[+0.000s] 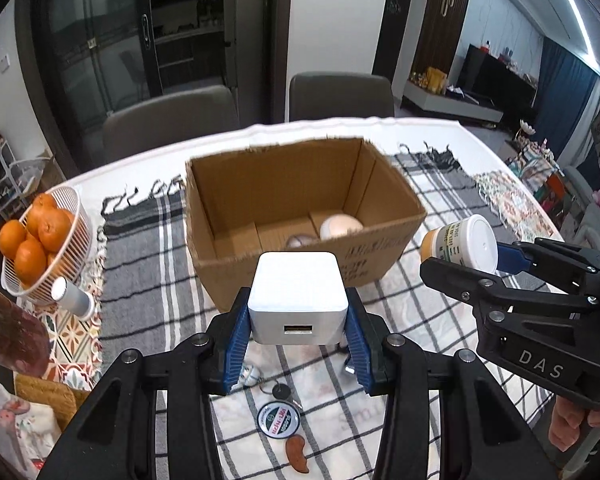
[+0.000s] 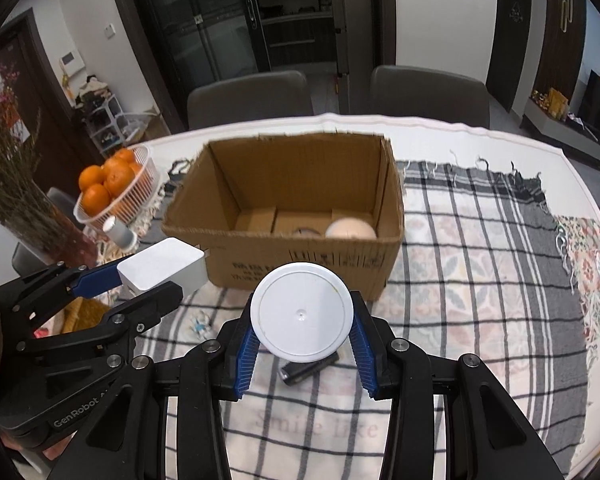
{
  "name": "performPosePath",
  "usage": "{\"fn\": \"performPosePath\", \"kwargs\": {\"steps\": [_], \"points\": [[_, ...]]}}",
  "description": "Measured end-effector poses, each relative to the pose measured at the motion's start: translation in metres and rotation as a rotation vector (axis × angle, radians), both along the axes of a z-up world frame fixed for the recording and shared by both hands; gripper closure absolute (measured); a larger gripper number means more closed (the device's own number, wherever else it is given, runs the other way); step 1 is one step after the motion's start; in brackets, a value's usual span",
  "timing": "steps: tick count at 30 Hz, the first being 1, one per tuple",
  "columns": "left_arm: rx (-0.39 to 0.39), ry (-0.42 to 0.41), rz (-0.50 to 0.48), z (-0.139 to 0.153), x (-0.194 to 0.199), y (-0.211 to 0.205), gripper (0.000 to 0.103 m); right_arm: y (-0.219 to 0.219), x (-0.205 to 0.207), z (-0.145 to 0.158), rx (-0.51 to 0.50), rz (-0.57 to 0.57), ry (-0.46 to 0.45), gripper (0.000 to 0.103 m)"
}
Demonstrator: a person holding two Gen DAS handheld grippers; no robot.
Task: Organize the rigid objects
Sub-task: 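Lift the charger and jar and carry both toward the cardboard box, then lower the white charger and jar into the box and open both tools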
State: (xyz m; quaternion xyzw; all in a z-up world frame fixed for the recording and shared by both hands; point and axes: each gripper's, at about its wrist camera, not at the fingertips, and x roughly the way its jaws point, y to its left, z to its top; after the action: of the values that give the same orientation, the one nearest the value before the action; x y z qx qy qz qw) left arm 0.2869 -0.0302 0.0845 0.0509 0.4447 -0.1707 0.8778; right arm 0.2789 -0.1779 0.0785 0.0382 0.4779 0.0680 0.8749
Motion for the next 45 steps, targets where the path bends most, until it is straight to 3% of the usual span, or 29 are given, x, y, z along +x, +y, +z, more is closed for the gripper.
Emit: {"fn": "performPosePath", "kwargs": {"steps": [19, 31, 45], "points": [[-0.008, -0.019, 0.043, 0.017, 0.047, 0.003, 0.059, 0.001, 0.045, 0.021, 0.0, 0.005, -0.038, 0.061], [-0.012, 0.065, 0.059, 0.0, 0.091, 0.002, 0.059, -0.002, 0.088, 0.008, -0.029, 0.011, 0.01, 0.061], [0.058, 0.139, 0.076, -0.029, 0.138, -0.007, 0.059, -0.009, 0.13, -0.026, -0.057, 0.003, 0.125, 0.061]]}}
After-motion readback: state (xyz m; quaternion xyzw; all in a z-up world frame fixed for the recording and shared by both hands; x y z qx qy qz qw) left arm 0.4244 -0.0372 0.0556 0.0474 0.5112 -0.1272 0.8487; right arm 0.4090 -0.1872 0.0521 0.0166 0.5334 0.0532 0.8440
